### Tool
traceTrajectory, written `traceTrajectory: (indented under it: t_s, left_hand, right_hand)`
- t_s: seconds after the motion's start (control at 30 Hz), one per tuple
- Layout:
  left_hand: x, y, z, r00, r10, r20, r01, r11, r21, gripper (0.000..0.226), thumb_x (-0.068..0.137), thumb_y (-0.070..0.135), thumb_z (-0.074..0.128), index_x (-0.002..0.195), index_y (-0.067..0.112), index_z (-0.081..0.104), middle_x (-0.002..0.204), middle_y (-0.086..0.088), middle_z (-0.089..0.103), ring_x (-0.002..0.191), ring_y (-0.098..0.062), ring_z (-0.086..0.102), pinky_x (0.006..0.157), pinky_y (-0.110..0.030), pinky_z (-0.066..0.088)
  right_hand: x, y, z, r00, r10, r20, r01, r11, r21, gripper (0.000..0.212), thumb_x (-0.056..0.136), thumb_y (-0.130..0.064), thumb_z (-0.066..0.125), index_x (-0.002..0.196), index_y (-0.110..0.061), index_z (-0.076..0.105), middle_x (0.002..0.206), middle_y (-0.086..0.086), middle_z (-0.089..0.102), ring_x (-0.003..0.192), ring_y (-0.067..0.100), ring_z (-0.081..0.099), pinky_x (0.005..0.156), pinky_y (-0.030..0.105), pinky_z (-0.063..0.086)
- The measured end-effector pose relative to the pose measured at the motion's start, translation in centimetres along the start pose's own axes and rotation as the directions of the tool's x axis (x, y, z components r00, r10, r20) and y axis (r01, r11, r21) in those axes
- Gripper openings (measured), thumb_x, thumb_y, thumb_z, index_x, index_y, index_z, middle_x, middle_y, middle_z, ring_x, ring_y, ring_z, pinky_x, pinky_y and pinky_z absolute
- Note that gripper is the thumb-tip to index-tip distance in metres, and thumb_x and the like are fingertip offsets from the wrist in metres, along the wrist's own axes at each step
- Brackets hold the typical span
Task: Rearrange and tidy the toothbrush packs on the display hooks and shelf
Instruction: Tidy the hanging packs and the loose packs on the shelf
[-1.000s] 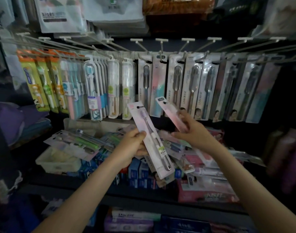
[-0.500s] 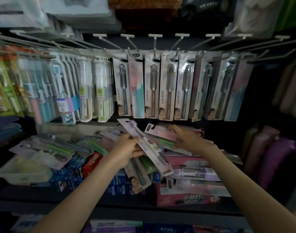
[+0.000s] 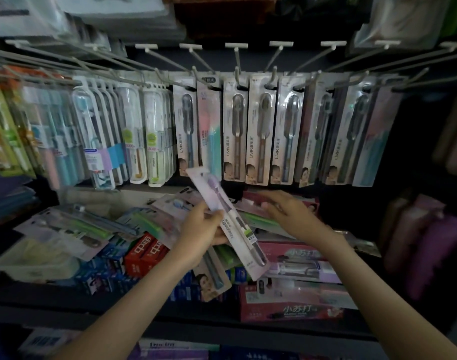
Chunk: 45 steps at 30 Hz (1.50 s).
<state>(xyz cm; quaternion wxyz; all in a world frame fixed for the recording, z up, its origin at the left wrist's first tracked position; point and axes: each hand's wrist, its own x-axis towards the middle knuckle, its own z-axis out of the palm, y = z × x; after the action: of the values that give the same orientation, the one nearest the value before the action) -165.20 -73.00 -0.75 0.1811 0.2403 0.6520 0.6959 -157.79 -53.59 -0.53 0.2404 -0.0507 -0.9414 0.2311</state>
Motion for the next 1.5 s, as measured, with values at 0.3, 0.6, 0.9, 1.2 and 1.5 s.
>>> traceTrajectory:
  t_s: [0.3,0.6,0.9,1.2,1.5]
  left_hand:
    - [-0.9,3.2,4.5,0.795,0.550,0.254,-0.599,0.649,0.470,0.007,0.093,0.012,0.055,0.090,0.015,0.049,0.073,-0.005,0.065,0.065,-0.010,0.061,0.063,-0.035,0.049]
    - [2.8,5.9,11.2,0.683,0.600,0.417,-0.710,0.411,0.572,0.058,0.092,0.039,0.056,0.143,0.023,0.033,0.141,0.004,0.044,0.122,-0.013,0.049,0.095,-0.027,0.042]
    - [8.1,5.6,16.1,0.491,0.758,0.428,-0.681,0.028,0.732,0.066,0.083,0.020,0.069,0.141,0.007,0.040,0.146,-0.017,0.037,0.132,-0.034,0.039,0.108,-0.043,0.032]
    - [9.3,5.3,16.6,0.448,0.822,0.351,-0.691,0.069,0.720,0.066,0.070,-0.002,0.070,0.131,-0.002,0.045,0.137,-0.024,0.042,0.129,-0.036,0.033,0.106,-0.056,0.034]
    - [7.4,2.0,10.2,0.457,0.767,0.451,-0.741,0.047,0.670,0.044,0.091,0.034,0.040,0.116,0.002,0.057,0.115,-0.014,0.058,0.106,-0.025,0.048,0.093,-0.033,0.036]
  right_hand:
    - [-2.3,-6.7,-3.1,0.944,0.076,-0.322,-0.001,0.974,0.227,0.029,0.086,-0.040,0.062,0.103,-0.019,0.052,0.076,0.003,0.058,0.069,0.011,0.056,0.058,0.021,0.041]
    - [-6.0,0.5,-10.3,0.776,0.204,-0.597,-0.238,0.971,0.023,0.046,0.086,-0.029,0.066,0.127,-0.015,0.051,0.098,-0.003,0.048,0.094,0.018,0.053,0.067,0.011,0.031]
    - [-4.7,5.2,-13.1,0.711,0.181,-0.679,-0.232,0.973,0.016,0.071,0.086,-0.027,0.065,0.146,-0.020,0.028,0.138,0.007,0.047,0.124,0.023,0.047,0.095,0.026,0.039]
    - [-3.6,6.5,-13.3,0.921,0.102,-0.376,-0.112,0.994,-0.003,0.068,0.085,-0.020,0.066,0.144,-0.027,0.032,0.136,-0.004,0.046,0.122,0.007,0.046,0.089,0.004,0.032]
    - [-2.3,6.0,-9.1,0.966,0.084,0.243,-0.051,0.989,-0.139,0.061,0.089,-0.028,0.063,0.142,-0.022,0.035,0.143,0.000,0.044,0.126,0.015,0.046,0.103,0.034,0.041]
